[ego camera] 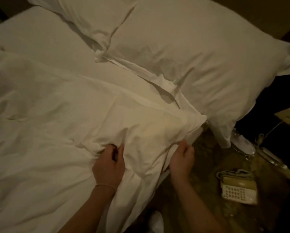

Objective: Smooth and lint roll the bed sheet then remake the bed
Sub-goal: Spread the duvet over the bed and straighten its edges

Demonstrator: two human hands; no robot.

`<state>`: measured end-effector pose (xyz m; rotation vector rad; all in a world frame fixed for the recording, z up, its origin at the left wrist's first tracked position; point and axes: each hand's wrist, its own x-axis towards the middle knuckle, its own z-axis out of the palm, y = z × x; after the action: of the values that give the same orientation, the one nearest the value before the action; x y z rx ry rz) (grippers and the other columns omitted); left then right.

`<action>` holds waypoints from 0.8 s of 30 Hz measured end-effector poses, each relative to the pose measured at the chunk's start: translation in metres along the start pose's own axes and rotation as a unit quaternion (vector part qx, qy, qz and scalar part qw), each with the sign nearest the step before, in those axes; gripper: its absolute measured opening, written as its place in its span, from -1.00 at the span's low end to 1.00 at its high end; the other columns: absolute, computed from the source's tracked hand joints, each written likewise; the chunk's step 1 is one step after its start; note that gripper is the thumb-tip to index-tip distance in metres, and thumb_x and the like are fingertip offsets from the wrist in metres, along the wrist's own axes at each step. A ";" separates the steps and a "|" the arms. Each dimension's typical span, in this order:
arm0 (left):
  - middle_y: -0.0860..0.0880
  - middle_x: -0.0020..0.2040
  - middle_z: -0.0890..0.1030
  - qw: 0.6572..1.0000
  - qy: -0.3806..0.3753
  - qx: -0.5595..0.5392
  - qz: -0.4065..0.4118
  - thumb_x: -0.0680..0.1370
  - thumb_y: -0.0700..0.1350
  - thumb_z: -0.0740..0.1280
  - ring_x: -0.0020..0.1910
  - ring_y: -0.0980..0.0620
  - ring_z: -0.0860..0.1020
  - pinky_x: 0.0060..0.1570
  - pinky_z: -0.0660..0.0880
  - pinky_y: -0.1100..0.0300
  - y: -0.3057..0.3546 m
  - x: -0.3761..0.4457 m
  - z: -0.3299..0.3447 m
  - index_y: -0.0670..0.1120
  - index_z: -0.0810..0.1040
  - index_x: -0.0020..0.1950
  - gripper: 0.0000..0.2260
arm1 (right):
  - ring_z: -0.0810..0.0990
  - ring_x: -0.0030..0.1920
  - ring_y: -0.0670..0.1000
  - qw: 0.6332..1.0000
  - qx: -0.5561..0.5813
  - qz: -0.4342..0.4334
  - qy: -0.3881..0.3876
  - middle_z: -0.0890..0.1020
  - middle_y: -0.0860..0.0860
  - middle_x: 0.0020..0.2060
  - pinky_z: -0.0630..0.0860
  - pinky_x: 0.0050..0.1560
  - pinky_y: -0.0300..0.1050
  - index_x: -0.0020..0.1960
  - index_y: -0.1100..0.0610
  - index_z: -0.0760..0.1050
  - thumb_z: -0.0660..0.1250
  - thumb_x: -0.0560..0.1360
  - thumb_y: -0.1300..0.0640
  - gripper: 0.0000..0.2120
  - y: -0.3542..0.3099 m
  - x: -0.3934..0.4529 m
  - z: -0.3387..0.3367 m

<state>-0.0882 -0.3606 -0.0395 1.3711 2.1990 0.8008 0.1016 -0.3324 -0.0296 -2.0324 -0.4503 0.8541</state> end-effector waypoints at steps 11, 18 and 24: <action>0.00 -0.06 0.54 0.981 0.037 0.078 0.176 0.57 0.20 0.16 -0.01 -0.09 0.47 0.02 0.26 0.07 0.033 0.121 0.008 0.01 0.53 -0.08 -0.69 | 0.13 0.51 0.13 0.849 -0.377 -0.308 -0.203 0.25 0.09 0.50 -0.02 0.52 0.19 0.51 0.05 0.20 -0.03 0.50 -0.46 -0.22 -0.089 0.034 0.048; 0.11 0.63 0.07 0.902 -0.197 0.351 0.156 0.43 0.57 -0.03 0.61 -0.02 -0.08 0.49 -0.08 -0.23 0.010 0.214 -0.018 0.21 0.09 0.59 -0.20 | -0.06 0.53 0.24 0.763 -0.544 -0.186 -0.295 -0.02 0.07 0.55 -0.23 0.36 0.52 0.55 -0.22 -0.17 -0.16 0.16 -0.72 0.07 -0.080 0.045 0.084; 0.04 0.34 0.48 0.944 -0.153 0.287 0.061 0.40 0.59 -0.05 0.39 -0.12 0.29 0.40 0.08 -0.15 0.011 0.226 0.006 0.21 0.42 0.37 -0.27 | 0.32 0.21 0.13 0.799 -0.511 -0.254 -0.190 0.40 0.03 0.22 0.18 0.29 0.15 0.42 -0.10 0.21 -0.09 0.25 -0.68 -0.05 -0.066 0.045 0.094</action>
<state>-0.1727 -0.1511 -0.0486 1.7665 2.1899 -0.0515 0.0664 -0.2142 -0.0302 -2.4181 -1.9356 0.7219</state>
